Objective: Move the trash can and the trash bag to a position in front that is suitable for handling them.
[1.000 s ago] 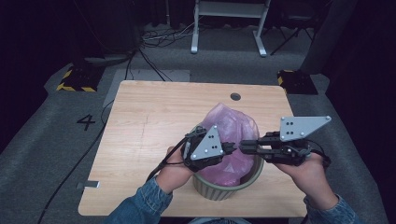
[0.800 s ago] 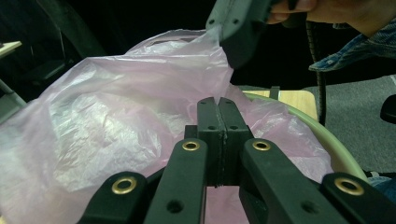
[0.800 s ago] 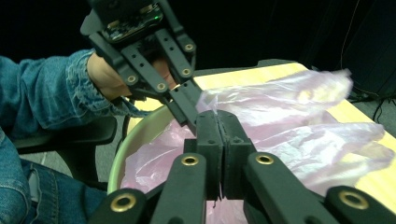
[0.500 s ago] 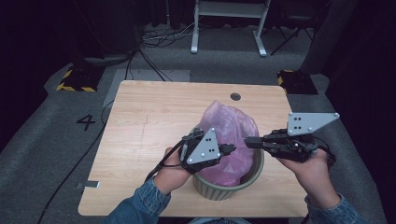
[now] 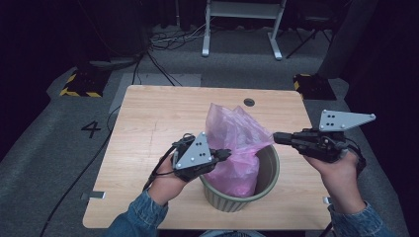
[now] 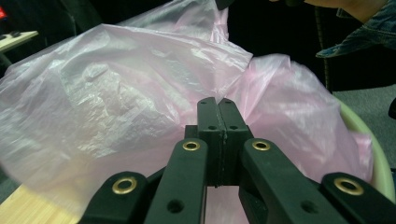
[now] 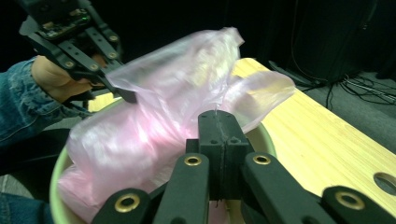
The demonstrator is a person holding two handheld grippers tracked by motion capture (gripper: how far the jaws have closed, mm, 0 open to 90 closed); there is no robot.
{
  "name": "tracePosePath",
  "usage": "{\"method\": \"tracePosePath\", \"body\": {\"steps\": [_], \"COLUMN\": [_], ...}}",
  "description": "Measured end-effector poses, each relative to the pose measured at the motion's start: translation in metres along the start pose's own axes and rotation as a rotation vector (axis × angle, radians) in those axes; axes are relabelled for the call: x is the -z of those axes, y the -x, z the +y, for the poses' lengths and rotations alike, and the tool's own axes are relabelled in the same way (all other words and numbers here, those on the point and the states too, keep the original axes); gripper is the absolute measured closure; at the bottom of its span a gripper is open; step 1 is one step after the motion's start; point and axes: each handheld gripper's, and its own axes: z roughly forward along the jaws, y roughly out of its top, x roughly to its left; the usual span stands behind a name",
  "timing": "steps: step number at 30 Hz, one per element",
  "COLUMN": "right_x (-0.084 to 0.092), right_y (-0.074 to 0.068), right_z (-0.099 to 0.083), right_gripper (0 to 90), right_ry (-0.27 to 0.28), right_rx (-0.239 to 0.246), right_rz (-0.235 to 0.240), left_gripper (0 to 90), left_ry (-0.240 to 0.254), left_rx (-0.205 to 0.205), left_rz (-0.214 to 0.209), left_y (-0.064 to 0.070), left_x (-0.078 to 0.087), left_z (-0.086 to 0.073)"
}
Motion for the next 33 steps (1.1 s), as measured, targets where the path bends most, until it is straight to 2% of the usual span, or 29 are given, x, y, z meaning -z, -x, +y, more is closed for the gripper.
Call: {"method": "tracePosePath", "body": {"steps": [4, 12, 22, 25, 28, 33], "right_x": [0.004, 0.016, 0.045, 0.053, 0.061, 0.072], "right_y": [0.003, 0.006, 0.012, 0.013, 0.013, 0.017], "right_z": [-0.002, -0.01, -0.021, -0.024, -0.027, -0.033], "right_gripper": [90.0, 90.0, 90.0, 90.0, 90.0, 90.0], "right_ry": [0.004, -0.016, -0.007, -0.013, -0.024, -0.035], "right_rx": [-0.008, -0.03, -0.064, -0.065, -0.076, -0.095], "right_rz": [-0.017, -0.045, -0.098, -0.116, -0.133, -0.151], "left_gripper": [89.8, 89.8, 89.8, 89.8, 89.8, 89.8], "left_ry": [0.003, 0.012, 0.033, 0.023, 0.013, -0.007], "left_rx": [0.008, 0.052, 0.069, 0.067, 0.082, 0.09], "left_rz": [0.019, 0.05, 0.096, 0.11, 0.122, 0.119], "left_y": [-0.004, -0.01, -0.015, -0.016, -0.02, -0.024], "left_x": [0.012, 0.032, 0.06, 0.064, 0.068, 0.076], "left_z": [-0.008, -0.028, -0.041, -0.045, -0.051, -0.06]}}
